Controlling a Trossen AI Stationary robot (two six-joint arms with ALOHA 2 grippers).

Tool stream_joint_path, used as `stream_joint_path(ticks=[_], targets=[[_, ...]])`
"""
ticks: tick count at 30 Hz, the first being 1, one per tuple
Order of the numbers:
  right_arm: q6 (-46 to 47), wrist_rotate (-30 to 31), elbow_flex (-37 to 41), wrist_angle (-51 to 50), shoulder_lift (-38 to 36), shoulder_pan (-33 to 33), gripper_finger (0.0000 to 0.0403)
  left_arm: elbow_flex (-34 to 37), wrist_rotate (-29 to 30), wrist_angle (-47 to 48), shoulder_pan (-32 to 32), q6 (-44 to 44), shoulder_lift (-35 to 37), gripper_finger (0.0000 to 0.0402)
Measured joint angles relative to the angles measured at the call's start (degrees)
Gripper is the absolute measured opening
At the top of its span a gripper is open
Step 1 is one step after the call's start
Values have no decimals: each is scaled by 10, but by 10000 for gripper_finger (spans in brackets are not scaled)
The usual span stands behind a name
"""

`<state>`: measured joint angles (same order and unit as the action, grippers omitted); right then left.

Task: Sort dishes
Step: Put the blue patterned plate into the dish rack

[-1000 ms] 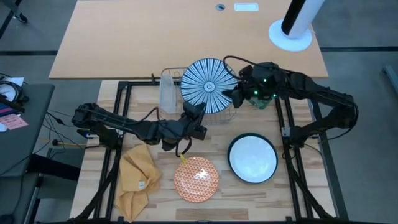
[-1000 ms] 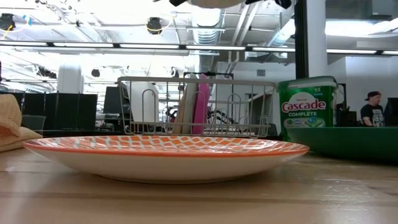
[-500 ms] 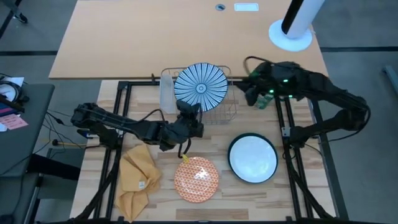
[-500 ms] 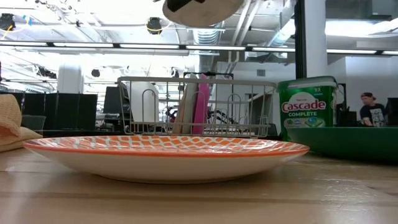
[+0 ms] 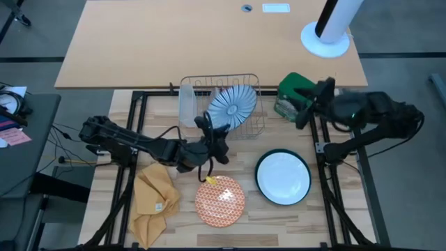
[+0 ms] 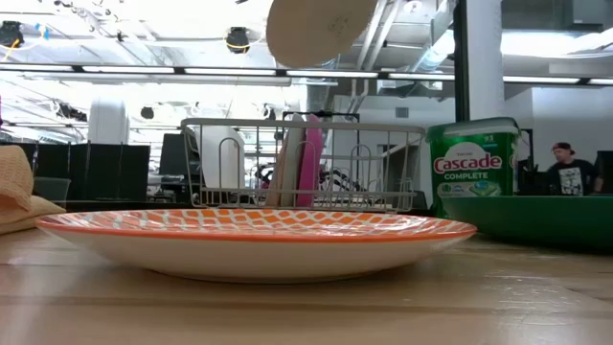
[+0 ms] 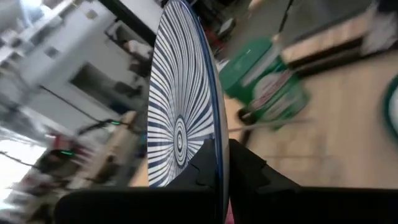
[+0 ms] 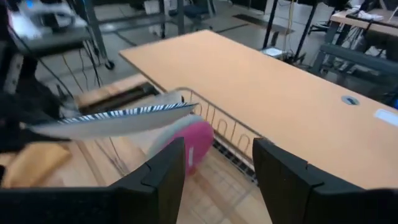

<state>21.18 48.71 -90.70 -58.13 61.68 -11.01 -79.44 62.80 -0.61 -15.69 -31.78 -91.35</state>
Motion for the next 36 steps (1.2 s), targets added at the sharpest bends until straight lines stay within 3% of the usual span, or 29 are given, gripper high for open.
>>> stream_joint_path(ticks=[4,9,14,21,25,36], targets=[[69,96,0,-63,40,-72,186,0,-31,-6,-3,112,0,2],[220,227,0,-178,97,-139,186,0,-28,4,-7,233,0,1],[368,284,2,-321,155,-191,186,21,-34,12,-18,326,-1,1],[290,324,13,-304,178,-212,186,29,-45,-2,-26,383,-6,1],[289,326,13,-313,165,-213,186,29,-88,-13,-22,407,-6,1],[299,323,12,-314,103,-240,186,29,-86,-119,-2,356,-6,1]])
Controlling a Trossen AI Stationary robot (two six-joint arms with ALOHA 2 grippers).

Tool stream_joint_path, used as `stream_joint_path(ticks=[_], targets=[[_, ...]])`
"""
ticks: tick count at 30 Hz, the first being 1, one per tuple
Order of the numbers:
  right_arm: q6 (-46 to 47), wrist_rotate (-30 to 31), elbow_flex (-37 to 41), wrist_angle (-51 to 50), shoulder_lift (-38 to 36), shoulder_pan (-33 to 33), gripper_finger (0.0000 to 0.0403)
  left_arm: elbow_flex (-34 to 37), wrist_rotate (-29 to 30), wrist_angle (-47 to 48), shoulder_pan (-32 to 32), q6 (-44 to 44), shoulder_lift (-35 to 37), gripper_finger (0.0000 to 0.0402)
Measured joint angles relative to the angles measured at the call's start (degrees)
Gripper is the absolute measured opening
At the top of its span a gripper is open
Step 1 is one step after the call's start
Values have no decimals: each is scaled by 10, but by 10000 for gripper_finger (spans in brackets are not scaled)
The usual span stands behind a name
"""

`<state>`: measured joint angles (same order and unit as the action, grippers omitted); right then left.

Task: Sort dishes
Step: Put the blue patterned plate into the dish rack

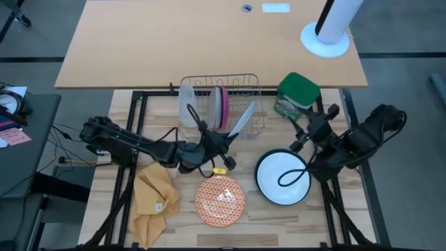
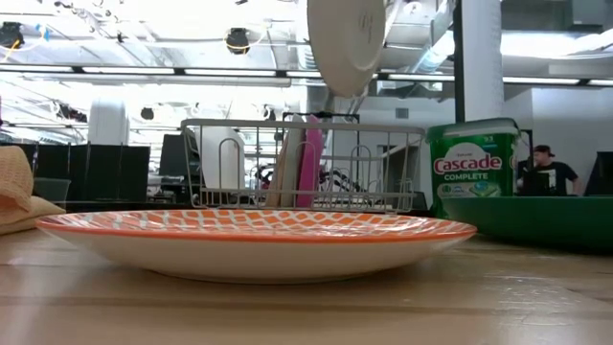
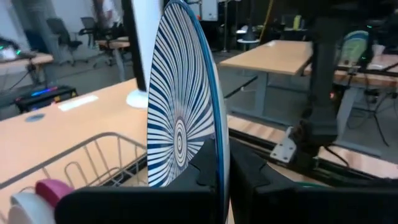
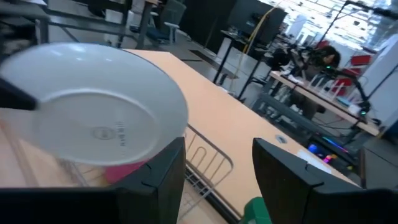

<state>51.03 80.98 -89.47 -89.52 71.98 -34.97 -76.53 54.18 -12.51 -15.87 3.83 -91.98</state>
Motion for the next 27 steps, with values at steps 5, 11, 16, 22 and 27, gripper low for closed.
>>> stream_joint_path(ticks=[5,11,16,22,27], targets=[[-1,-1,0,-1,-9,-24,186,0,15,-21,14,1,-24,1],[-8,0,0,-5,-13,-31,186,-1,11,-160,45,-38,-66,1],[-33,10,0,-5,-13,-27,186,0,43,-205,65,-62,-115,1],[-62,38,0,-5,-21,-16,186,0,65,-333,72,-117,-175,1],[-69,40,0,-5,-28,-8,186,-8,110,-418,71,-172,-207,1]])
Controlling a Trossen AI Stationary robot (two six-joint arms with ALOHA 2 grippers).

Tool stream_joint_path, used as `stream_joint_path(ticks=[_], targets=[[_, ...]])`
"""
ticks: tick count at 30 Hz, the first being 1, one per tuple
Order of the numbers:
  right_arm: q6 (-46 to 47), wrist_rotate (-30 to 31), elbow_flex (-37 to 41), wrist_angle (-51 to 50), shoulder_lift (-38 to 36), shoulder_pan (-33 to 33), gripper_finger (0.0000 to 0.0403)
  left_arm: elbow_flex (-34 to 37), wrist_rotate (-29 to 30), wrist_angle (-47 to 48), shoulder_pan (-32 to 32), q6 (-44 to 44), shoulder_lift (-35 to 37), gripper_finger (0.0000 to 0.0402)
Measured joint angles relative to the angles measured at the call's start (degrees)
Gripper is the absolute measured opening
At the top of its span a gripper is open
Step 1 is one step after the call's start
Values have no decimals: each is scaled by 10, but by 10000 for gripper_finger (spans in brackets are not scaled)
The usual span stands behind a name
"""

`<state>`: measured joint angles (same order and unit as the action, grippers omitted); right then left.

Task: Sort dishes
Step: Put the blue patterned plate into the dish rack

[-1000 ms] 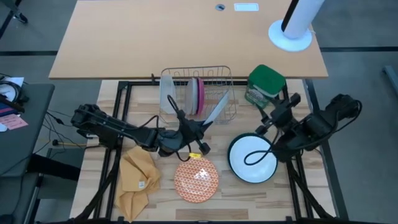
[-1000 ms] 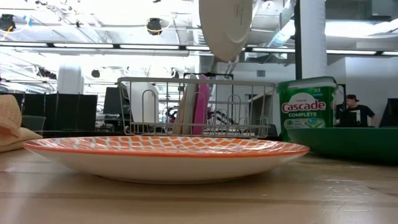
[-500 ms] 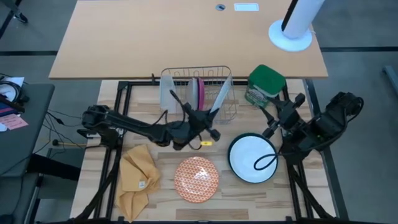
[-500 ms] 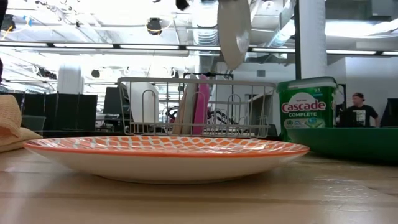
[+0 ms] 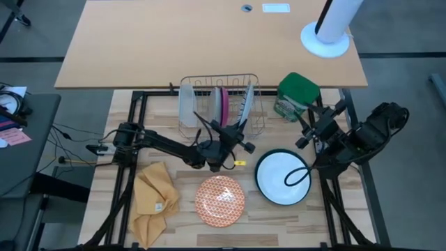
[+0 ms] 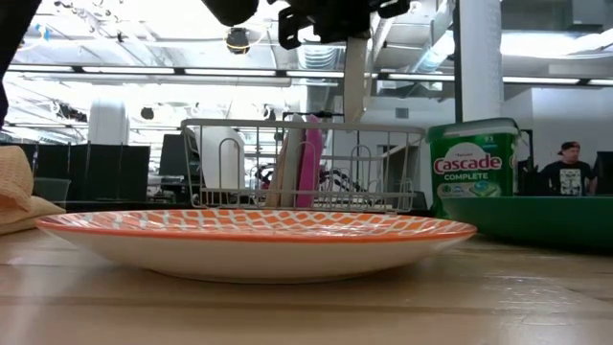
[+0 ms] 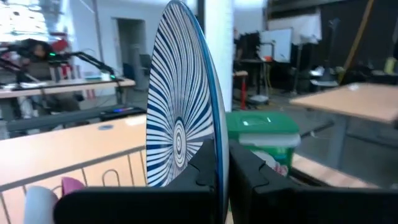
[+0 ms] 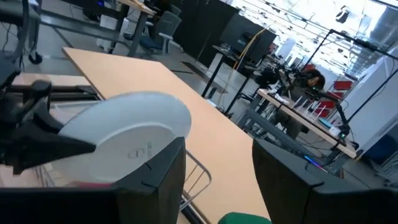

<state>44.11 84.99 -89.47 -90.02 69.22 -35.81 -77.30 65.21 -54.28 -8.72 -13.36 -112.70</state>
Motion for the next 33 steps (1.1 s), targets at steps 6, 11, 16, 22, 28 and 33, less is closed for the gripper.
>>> stream_joint_path(ticks=[6,11,16,22,28,33], targets=[[-13,0,0,0,-1,0,186,-3,25,-1,8,8,-1,1],[-31,0,0,0,-1,0,186,-3,46,15,14,45,-1,1],[-43,0,0,0,-1,0,186,-3,56,73,23,112,-1,5],[-60,0,0,0,-1,0,186,-3,58,126,30,174,-1,8],[-67,-2,0,0,-1,0,186,-3,48,183,36,208,-2,9],[-69,-2,0,0,-1,0,186,-4,57,170,39,211,-20,10]])
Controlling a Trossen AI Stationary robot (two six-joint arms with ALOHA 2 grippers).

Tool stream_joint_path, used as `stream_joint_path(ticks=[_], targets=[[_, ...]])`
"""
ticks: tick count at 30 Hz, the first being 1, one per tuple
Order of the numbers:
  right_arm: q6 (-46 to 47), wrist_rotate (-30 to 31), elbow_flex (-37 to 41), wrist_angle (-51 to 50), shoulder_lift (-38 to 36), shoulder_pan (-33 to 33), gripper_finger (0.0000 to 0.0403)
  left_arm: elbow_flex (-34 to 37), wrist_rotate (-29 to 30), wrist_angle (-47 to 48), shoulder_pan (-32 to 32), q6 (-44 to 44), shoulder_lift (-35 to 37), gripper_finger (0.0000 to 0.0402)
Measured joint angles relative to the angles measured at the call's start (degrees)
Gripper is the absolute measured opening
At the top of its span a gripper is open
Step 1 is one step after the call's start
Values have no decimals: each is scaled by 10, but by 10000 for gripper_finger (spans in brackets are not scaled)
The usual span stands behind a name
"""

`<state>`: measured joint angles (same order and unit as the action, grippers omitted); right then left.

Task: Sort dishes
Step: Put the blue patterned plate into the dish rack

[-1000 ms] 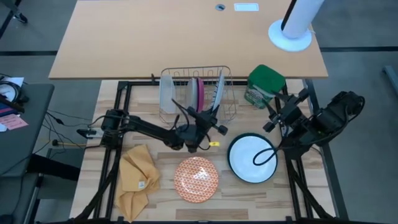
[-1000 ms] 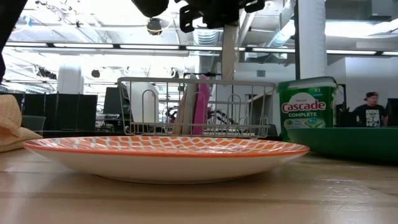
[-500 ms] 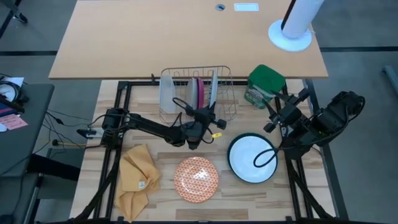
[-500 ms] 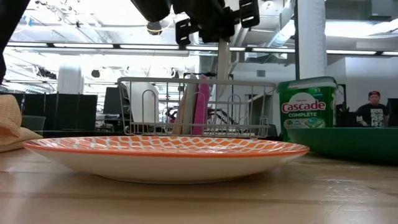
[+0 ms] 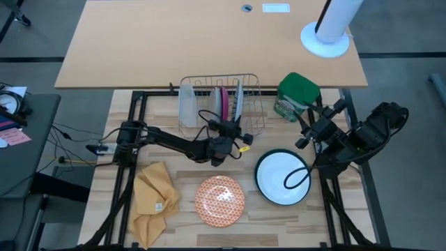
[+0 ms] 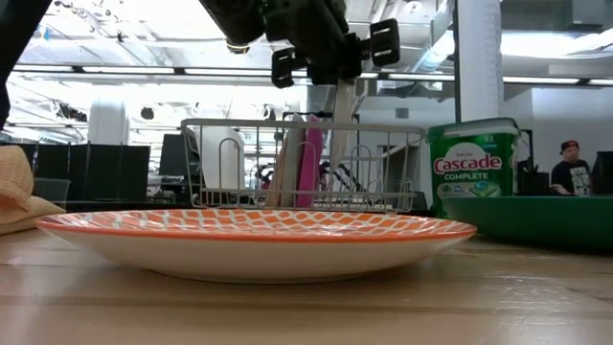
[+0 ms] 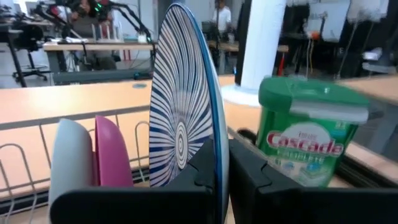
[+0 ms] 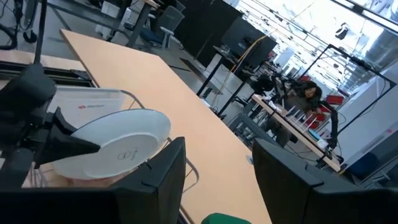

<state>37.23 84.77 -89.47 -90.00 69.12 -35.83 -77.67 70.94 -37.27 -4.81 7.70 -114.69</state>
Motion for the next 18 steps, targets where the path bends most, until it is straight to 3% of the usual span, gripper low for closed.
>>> stream_joint_path(ticks=[6,18], targets=[[1,0,0,0,0,0,186,-3,-1,15,11,31,-17,10],[3,-4,0,0,0,0,186,-5,12,7,24,14,-27,10]])
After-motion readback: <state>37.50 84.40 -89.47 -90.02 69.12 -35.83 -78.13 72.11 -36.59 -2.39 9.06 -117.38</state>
